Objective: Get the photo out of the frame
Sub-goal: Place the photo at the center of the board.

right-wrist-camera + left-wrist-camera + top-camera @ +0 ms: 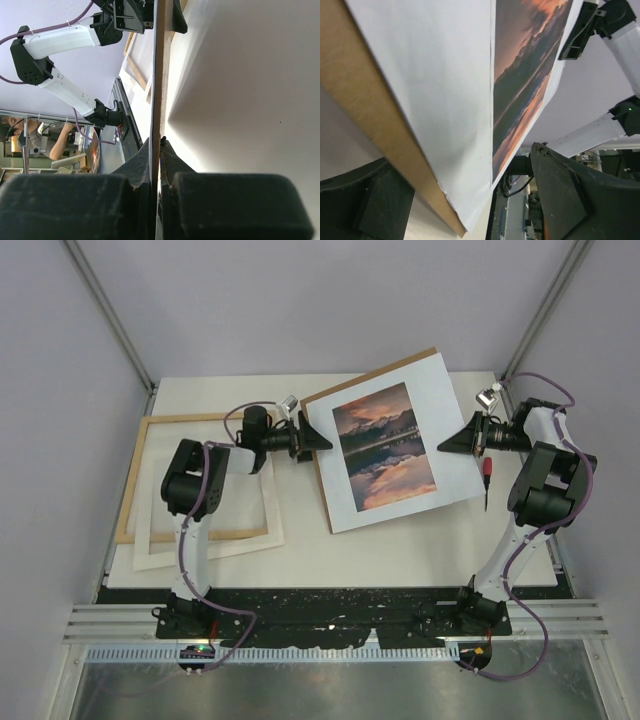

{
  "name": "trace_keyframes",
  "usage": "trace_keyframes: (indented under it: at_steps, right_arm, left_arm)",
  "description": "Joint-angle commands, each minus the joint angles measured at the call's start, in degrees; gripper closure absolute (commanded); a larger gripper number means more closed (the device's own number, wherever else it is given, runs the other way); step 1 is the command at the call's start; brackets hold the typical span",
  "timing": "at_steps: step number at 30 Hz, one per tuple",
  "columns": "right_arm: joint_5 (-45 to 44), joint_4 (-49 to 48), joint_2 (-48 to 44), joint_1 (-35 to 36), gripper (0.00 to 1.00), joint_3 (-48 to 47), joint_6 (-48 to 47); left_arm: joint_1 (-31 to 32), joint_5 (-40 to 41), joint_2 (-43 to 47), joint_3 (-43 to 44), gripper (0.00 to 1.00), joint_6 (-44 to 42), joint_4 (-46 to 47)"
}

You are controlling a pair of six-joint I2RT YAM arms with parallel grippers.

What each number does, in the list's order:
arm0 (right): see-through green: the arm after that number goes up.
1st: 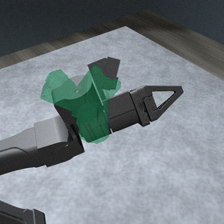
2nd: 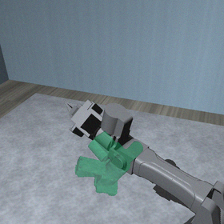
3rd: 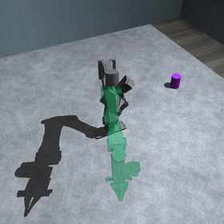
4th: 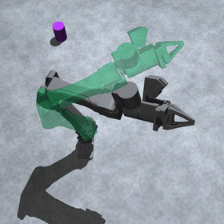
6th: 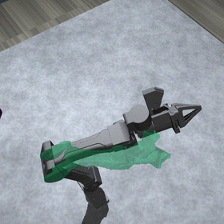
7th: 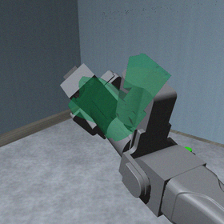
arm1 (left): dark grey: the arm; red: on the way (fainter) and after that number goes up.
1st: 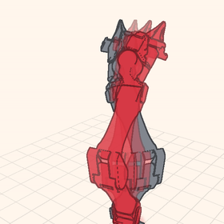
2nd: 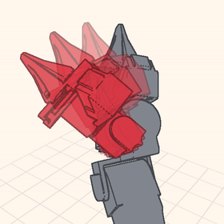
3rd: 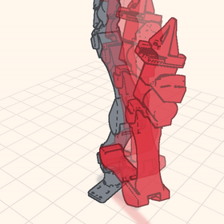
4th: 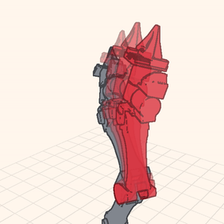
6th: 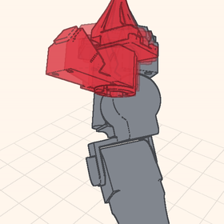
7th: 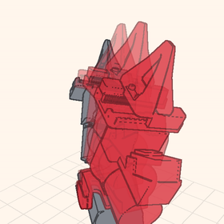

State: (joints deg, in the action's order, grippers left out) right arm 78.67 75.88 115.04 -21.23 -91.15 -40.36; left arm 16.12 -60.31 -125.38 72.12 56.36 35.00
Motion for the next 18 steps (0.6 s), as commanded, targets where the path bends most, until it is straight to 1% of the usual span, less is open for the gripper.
trace_keyframes:
  at_steps: [1, 2, 5, 7, 8, 10, 11, 13, 14, 18]
  right_arm:
    - [24.8, 11.5, -0.9, -0.1, 0.92, -1.7, -0.7]
    - [24.8, 11.5, -0.4, -0.1, 0.92, -1.9, -1.1]
    - [24.5, 11.4, 1.0, -0.4, 0.92, -2.5, -2.8]
    - [24.0, 11.5, 1.8, -0.7, 0.86, -2.9, -3.7]
    - [23.2, 11.5, 2.1, -0.9, 0.78, -3.1, -4.2]
    - [21.9, 11.4, 2.8, -1.4, 0.65, -3.3, -5.4]
    - [21.5, 11.4, 3.1, -1.8, 0.61, -3.2, -5.9]
    - [20.7, 11.5, 3.9, -2.2, 0.55, -2.9, -6.9]
    - [20.1, 11.5, 4.2, -2.2, 0.54, -2.7, -7.4]
    - [18.7, 11.5, 6.4, -2.4, 0.55, -2.2, -9.6]
  left_arm:
    - [1.3, -4.9, -2.1, 0.6, 0.13, 18.9, 25.7]
    - [1.3, -5.2, -2.2, 0.4, 0.19, 21.4, 28.6]
    - [1.2, -6.0, -1.6, -0.5, 0.33, 25.9, 34.2]
    - [1.0, -6.2, -0.5, -1.6, 0.41, 27.0, 35.6]
    - [0.8, -6.2, 0.4, -2.5, 0.42, 27.2, 35.7]
    - [0.3, -6.5, 2.2, -3.9, 0.42, 27.2, 35.9]
    - [0.1, -6.5, 2.9, -4.5, 0.42, 27.2, 35.9]
    - [-0.6, -6.7, 4.4, -5.8, 0.43, 27.2, 35.9]
    - [-0.7, -6.8, 5.0, -6.0, 0.43, 27.3, 36.0]
    - [-1.4, -7.2, 5.8, -6.9, 0.42, 27.8, 36.0]
